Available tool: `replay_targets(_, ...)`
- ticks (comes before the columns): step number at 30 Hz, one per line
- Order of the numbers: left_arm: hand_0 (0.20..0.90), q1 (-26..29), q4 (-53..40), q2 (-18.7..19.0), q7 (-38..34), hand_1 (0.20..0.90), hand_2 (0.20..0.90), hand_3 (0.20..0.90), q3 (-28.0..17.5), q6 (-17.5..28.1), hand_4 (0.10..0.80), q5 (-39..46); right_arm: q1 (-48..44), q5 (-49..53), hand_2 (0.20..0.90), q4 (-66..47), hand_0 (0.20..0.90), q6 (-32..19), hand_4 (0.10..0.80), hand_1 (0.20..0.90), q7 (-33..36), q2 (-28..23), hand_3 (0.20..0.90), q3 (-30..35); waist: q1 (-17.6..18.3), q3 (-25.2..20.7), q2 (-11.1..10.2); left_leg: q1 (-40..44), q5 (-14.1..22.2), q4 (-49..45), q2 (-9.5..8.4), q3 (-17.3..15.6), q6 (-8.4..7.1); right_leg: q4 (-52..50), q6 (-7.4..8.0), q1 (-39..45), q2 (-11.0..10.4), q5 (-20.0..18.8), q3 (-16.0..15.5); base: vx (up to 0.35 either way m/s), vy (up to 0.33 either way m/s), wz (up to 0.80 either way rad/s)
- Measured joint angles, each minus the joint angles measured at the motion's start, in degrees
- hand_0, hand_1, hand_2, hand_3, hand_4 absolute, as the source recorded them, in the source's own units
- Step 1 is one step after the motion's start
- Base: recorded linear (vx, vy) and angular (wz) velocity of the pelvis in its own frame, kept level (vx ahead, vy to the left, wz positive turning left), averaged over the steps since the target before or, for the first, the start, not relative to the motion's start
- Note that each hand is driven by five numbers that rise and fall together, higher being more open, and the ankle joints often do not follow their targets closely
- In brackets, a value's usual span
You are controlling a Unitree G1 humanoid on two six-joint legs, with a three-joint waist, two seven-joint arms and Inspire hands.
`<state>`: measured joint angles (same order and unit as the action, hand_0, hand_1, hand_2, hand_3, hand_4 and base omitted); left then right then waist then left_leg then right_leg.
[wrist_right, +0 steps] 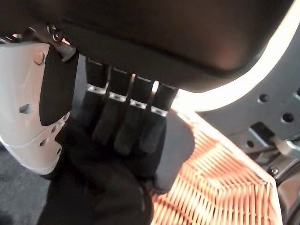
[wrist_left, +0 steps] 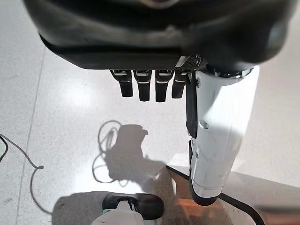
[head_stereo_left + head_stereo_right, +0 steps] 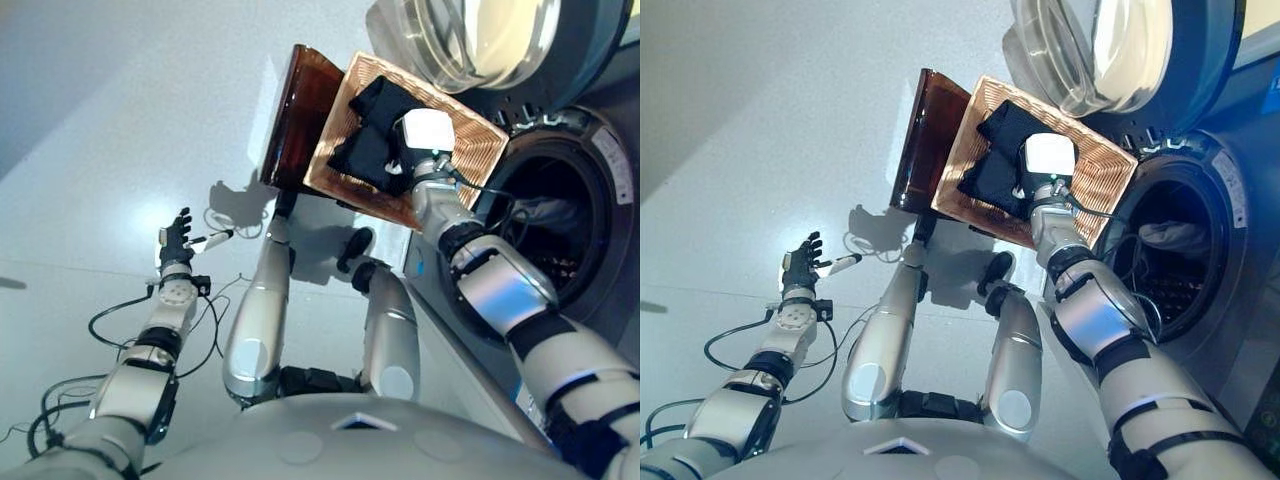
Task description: Pick up the clothes and place them into the washing machine
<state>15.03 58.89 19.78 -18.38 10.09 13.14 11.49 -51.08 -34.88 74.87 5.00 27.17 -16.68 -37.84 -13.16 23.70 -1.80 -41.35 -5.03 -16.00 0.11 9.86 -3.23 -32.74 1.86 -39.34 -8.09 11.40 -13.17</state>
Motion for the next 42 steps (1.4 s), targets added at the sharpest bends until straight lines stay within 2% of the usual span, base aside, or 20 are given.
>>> replay_targets(2,0.9,0.0,0.1,0.1,-0.2,0.9,0.9,0.9,0.1,0.0,0.8,-0.1,0.1,0.0,0.2,0.2,0.2,0.0,0.3,0.2,-0.1,0.0,0.2,0.1,-0.2,-0.1,0.1,0.0,-0.7,0.1,-0.01,-0.1,0.54,0.0,0.04,0.0,0.1,-0.3,0.0,-0.042,0.013,0.03)
replay_targets(11,0.9,-0.1,0.2,0.2,-0.4,0.9,0.9,0.9,0.0,-0.1,0.8,-0.8,1.7,0.0,0.2,0.1,0.2,-0.1,0.3,0.2,-0.1,0.0,0.2,1.3,-0.2,-0.1,0.2,2.9,-0.4,0.8,0.04,-0.2,0.33,1.0,0.15,2.8,0.0,-0.4,0.4,0.008,-0.001,-0.01)
replay_targets(25,0.9,-0.4,0.8,0.3,0.0,0.9,0.9,0.9,-0.4,-0.3,0.8,-2.0,3.1,3.9,0.2,-2.6,0.2,-0.8,0.3,0.2,0.0,-2.3,0.2,4.9,0.3,-1.3,0.6,7.8,-0.7,2.9,0.02,-1.8,1.16,3.4,1.01,7.1,0.0,-1.2,1.8,0.022,0.01,-0.04)
replay_targets(27,0.9,-1.5,1.0,0.3,0.3,0.9,0.9,0.9,-0.6,-0.3,0.8,-2.0,3.9,5.2,0.2,-4.6,0.2,-1.6,0.3,0.2,0.3,-2.7,0.2,7.2,1.3,-3.1,0.7,8.0,-0.6,3.4,0.01,-2.2,1.19,4.1,1.29,7.2,0.2,-1.5,2.2,0.033,0.014,-0.07)
replay_targets(33,0.9,-4.2,1.9,0.2,1.0,0.9,0.9,0.9,-0.6,-0.5,0.8,-2.1,8.1,10.6,0.2,-7.6,0.2,-2.8,0.3,0.2,0.2,-3.5,0.2,10.8,2.2,-4.8,0.8,12.0,-0.2,4.7,-0.06,-3.4,1.8,6.3,1.8,10.9,0.3,-1.9,3.2,0.026,0.025,-0.09)
replay_targets(37,0.9,-6.2,2.0,0.0,1.6,0.9,0.9,0.9,-2.5,-0.8,0.8,-2.3,12.8,13.3,0.2,-13.1,0.2,-3.9,0.3,0.2,0.1,-4.7,0.2,15.0,3.3,-6.2,0.8,13.0,-0.2,5.3,-0.08,-4.8,2.41,7.4,2.37,11.3,0.4,-2.6,4.7,0.029,0.022,-0.15)
replay_targets(41,0.9,-7.7,2.4,0.0,1.9,0.9,0.9,0.9,-3.4,-0.8,0.8,-2.6,16.3,13.7,0.2,-16.0,0.2,-4.0,0.3,0.2,0.1,-5.2,0.2,15.4,4.6,-6.4,1.1,15.3,-0.2,6.4,-0.01,-5.2,2.78,9.2,2.66,13.7,0.6,-3.1,4.9,0.0,0.009,-0.09)
replay_targets(42,0.9,-7.8,2.5,0.0,2.1,0.9,0.9,0.9,-3.4,-0.9,0.8,-2.8,16.9,13.7,0.387,-16.4,0.387,-4.0,0.433,0.387,0.1,-5.4,0.387,15.4,4.6,-6.4,1.1,15.7,0.0,6.5,0.02,-5.6,2.81,9.4,2.69,13.9,0.6,-3.2,5.3,-0.024,-0.003,-0.14)
